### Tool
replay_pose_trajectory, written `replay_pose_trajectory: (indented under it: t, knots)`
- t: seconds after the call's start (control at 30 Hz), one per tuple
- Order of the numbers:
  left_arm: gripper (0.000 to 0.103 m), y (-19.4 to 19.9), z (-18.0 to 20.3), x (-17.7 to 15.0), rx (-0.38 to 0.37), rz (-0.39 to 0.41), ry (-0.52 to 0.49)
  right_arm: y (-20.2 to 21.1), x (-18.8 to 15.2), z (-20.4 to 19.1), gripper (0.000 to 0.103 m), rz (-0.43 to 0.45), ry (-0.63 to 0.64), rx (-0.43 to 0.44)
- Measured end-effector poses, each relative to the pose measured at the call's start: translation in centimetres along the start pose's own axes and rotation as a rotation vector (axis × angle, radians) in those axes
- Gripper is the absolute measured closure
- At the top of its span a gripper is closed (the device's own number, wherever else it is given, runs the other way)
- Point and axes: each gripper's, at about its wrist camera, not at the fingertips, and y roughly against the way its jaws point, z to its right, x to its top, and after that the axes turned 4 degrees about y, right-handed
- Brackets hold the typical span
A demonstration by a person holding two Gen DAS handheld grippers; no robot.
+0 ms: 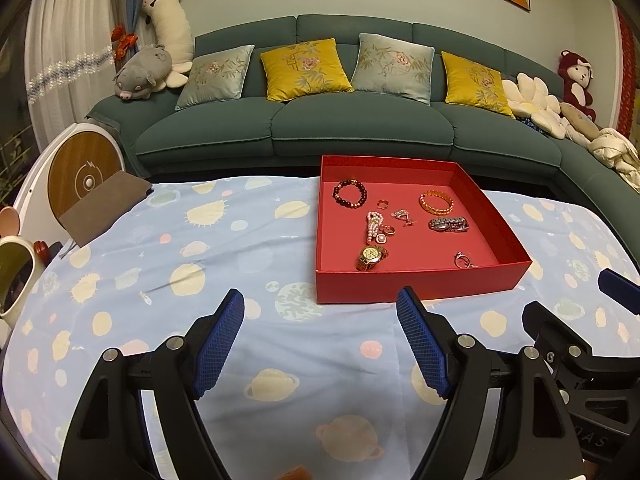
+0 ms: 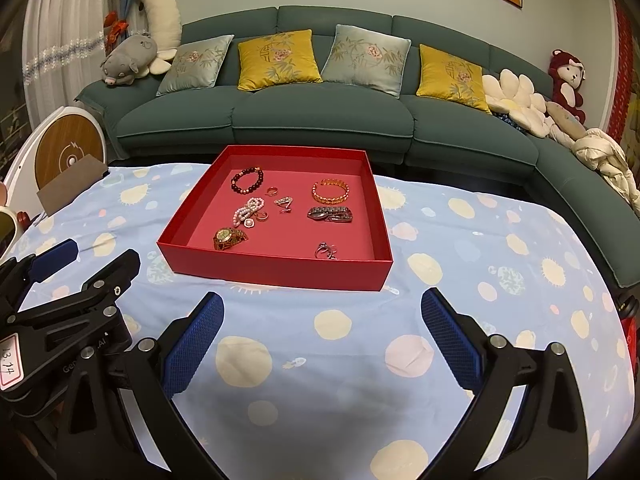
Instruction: Organize jewelry
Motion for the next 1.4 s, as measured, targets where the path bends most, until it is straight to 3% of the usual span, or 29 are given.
replay_pose_trajectory:
  t: [1.4]
  knots:
    - [0.027,0.32,-0.07,-0.04,0.016,0.011,0.015,-0.05,-0.23,-0.04,0.006,0.000,-0.007,0.003]
